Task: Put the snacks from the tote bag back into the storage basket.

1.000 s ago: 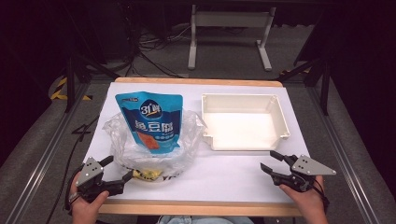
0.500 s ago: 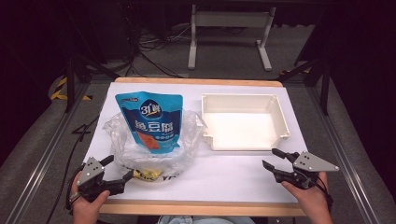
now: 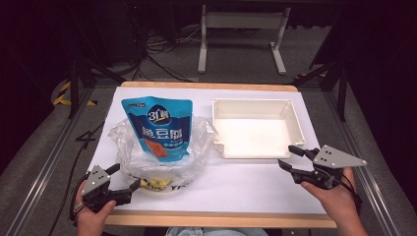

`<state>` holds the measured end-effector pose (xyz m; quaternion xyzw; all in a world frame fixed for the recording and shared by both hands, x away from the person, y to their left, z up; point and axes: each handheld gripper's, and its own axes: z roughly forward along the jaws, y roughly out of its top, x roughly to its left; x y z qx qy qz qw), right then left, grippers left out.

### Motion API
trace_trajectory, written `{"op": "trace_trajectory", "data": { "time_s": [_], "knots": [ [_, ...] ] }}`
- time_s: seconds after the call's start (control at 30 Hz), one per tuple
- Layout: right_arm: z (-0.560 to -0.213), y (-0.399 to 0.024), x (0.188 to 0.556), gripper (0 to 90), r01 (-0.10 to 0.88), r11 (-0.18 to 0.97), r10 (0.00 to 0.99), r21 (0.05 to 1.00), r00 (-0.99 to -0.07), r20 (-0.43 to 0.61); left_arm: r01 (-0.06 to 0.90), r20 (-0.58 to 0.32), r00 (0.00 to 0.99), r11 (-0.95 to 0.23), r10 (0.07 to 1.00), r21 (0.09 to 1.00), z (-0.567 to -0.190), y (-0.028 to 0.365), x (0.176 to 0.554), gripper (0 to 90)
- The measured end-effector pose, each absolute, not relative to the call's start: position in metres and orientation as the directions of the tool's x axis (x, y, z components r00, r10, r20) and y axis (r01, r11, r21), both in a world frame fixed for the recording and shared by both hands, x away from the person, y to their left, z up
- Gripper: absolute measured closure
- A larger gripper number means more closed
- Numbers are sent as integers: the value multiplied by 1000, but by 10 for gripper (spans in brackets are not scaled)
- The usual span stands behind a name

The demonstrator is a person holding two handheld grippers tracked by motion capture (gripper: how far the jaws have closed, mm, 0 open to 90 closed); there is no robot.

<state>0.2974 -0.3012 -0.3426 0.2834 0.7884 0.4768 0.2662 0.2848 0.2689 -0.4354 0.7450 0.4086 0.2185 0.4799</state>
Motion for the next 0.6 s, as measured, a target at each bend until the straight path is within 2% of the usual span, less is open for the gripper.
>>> {"op": "trace_trajectory", "data": {
  "time_s": [0.6],
  "knots": [
    [-320,-294,310,415,189,377,681,907,-721,-132,397,-54,569,-217,820,892,-436,268,284,112]
  ]
}}
